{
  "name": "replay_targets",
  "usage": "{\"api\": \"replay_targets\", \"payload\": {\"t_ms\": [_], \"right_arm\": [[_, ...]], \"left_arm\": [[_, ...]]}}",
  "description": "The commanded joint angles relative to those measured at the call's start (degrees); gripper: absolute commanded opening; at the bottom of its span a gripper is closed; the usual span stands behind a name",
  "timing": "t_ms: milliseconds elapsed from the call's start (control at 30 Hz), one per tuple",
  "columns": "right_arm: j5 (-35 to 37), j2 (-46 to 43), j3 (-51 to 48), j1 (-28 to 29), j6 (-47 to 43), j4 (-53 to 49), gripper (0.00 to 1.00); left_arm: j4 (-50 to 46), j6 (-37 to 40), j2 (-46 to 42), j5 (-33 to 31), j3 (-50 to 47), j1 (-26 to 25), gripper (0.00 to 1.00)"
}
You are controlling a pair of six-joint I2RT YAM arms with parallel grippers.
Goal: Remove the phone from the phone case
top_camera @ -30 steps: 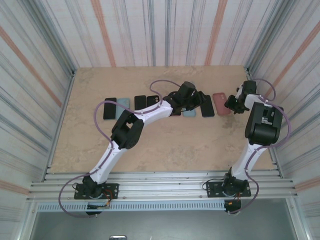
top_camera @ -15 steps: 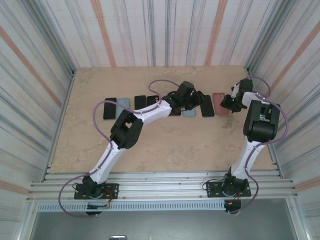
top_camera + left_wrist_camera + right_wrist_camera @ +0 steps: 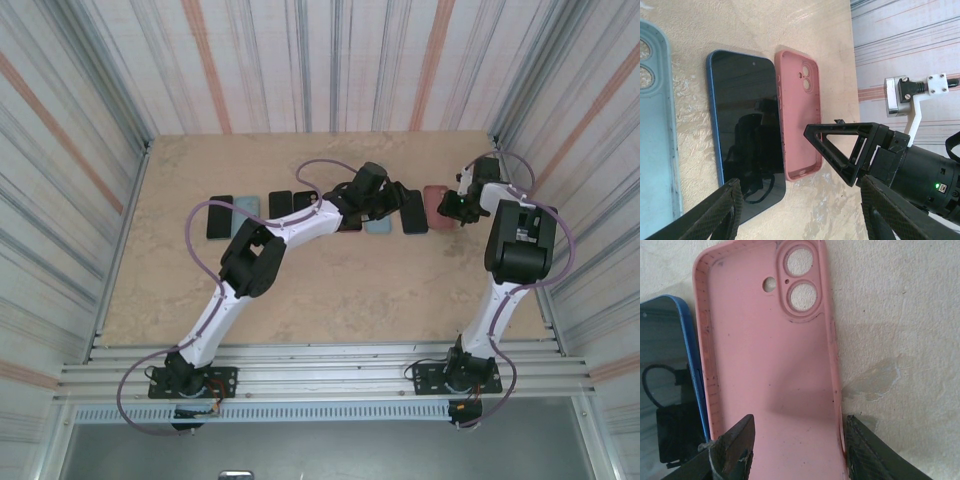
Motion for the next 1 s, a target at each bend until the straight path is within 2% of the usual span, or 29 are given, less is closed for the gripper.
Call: {"api": "replay_targets", "payload": {"t_ms": [0, 333, 467, 533, 667, 767, 967], "right_arm": [[-0.3, -1.1, 0.0, 0.9, -1.4, -1.8, 0.5], [0.7, -8.3, -1.0, 1.7, -1.3, -0.2, 0.52], [-0.2, -12.2, -2.1, 3.0, -1.2, -0.5, 0.54], [-1.9, -14.3, -3.3, 3.8, -0.9, -0.1, 0.56], [-7.5, -18.4, -5.3, 6.3, -0.1, 0.8, 0.61], [-10.4, -22.1, -7.7, 8.6, -0.1, 2.7, 0.71], [-11.6, -30.0, -15.6, 9.3, 2.5, 9.1, 0.78]], "left_arm": [[0.6, 1.8, -5.0, 0.3, -1.0, 0.5, 0.65], [-3.5, 9.5, -9.7, -0.1, -2.4, 1.3, 0.66], [-7.4, 16.9, -13.9, 0.0, -4.5, 2.3, 0.67], [-9.3, 21.0, -16.7, -0.5, -6.3, 3.0, 0.72], [-12.4, 30.5, -23.4, -0.3, -11.5, 4.7, 0.8], [-14.0, 37.2, -28.7, 0.3, -16.7, 6.6, 0.86], [-13.6, 47.7, -41.9, -2.6, -33.0, 11.7, 0.94]]}}
